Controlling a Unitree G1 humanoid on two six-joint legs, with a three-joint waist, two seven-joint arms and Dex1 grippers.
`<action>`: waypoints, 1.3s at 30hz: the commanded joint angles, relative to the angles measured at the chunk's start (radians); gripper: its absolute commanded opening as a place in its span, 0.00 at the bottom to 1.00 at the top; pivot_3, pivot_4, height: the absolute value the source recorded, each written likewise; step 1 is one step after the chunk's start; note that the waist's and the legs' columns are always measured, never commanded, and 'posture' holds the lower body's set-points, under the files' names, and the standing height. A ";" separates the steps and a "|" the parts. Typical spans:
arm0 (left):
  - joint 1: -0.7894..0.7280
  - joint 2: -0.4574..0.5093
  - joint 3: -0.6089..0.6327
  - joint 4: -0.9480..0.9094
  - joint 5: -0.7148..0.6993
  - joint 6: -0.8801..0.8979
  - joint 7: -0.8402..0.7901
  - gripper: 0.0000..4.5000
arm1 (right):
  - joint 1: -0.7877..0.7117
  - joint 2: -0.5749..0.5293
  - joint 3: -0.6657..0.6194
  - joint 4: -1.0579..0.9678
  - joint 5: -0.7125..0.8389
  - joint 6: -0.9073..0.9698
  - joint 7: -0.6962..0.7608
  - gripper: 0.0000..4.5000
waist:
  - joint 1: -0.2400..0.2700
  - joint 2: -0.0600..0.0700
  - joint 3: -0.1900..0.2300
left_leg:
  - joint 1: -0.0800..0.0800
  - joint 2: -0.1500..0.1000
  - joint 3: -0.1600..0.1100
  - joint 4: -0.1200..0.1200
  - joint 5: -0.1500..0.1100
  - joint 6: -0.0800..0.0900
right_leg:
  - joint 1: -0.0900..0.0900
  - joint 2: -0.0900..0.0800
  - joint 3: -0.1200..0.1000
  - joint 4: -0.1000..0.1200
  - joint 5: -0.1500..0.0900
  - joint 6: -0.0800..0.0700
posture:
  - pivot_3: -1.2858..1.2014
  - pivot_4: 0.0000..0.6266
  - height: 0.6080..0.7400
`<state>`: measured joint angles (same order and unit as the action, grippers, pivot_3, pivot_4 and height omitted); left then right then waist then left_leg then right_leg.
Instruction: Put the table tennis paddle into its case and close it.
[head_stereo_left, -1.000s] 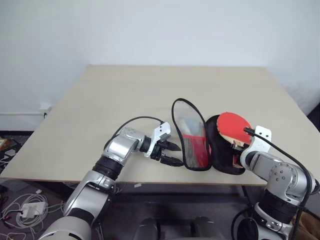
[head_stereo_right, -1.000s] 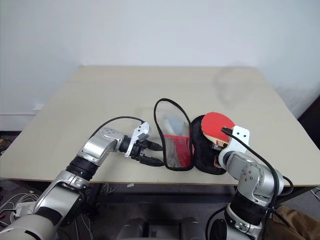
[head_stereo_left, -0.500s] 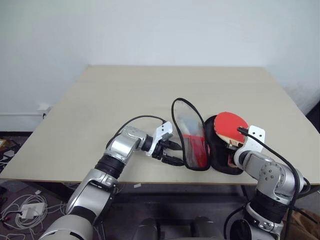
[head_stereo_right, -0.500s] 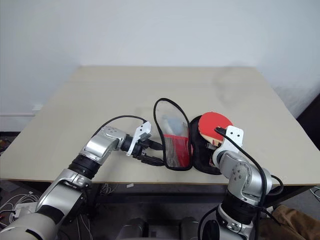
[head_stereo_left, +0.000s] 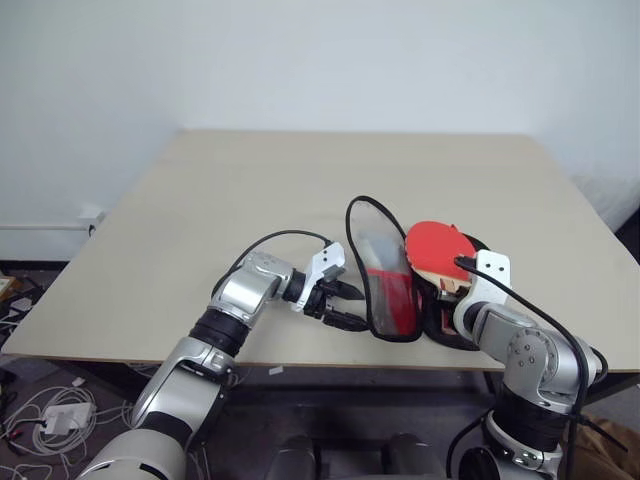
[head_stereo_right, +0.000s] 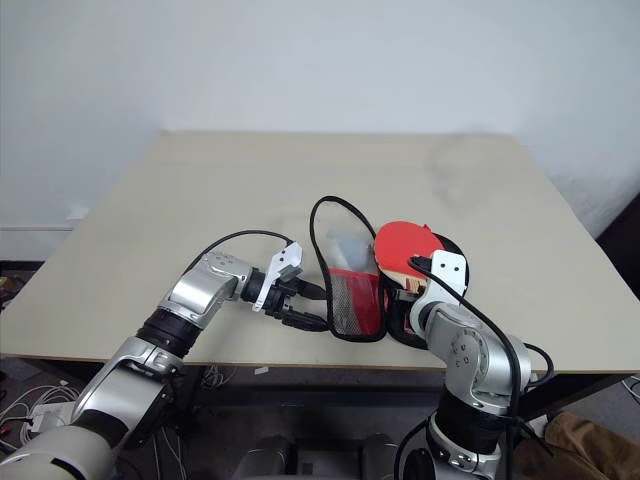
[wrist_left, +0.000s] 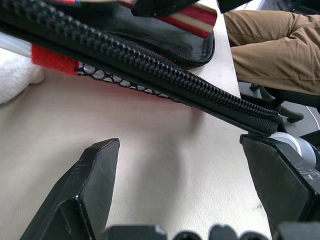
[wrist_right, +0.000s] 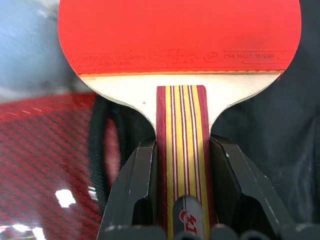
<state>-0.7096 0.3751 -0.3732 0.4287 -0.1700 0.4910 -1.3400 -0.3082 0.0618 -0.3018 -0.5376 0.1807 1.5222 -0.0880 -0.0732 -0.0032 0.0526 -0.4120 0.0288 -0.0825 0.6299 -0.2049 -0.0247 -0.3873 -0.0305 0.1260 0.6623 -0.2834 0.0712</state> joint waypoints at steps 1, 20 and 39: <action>-0.019 0.004 0.011 -0.024 -0.002 -0.007 -0.004 0.91 | 0.006 -0.025 0.000 -0.015 -0.023 -0.042 -0.001 0.24 | 0.000 0.000 0.000 | 0.000 0.000 0.000 0.000 0.000 0.000 | 0.000 0.000 0.000 0.000 0.000 0.000 | 0.52 0.00 1.00; -0.018 -0.001 0.007 -0.025 -0.003 -0.004 -0.006 0.91 | 0.073 -0.045 0.048 0.006 -0.070 -0.086 -0.020 0.58 | 0.000 0.000 0.000 | 0.000 0.000 -0.001 0.000 0.000 0.000 | 0.001 0.000 -0.001 0.000 0.000 0.000 | 0.52 0.00 1.00; -0.188 -0.277 0.011 0.215 0.022 -0.158 0.070 0.91 | -0.080 -0.140 -0.214 -0.280 0.224 -0.461 0.238 0.99 | 0.002 -0.001 -0.001 | 0.000 -0.001 -0.004 0.003 0.000 0.000 | 0.005 0.000 -0.004 -0.002 0.000 0.000 | 0.52 0.00 1.00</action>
<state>-0.8471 0.1328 -0.3756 0.6166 -0.1571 0.3714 -1.3026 -0.3578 -0.0806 -0.4722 -0.8176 0.3670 1.1112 0.1517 -0.0712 -0.0044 0.0521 -0.4118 0.0276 -0.0865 0.6331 -0.2049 -0.0247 -0.3824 -0.0308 0.1222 0.6603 -0.2835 0.0714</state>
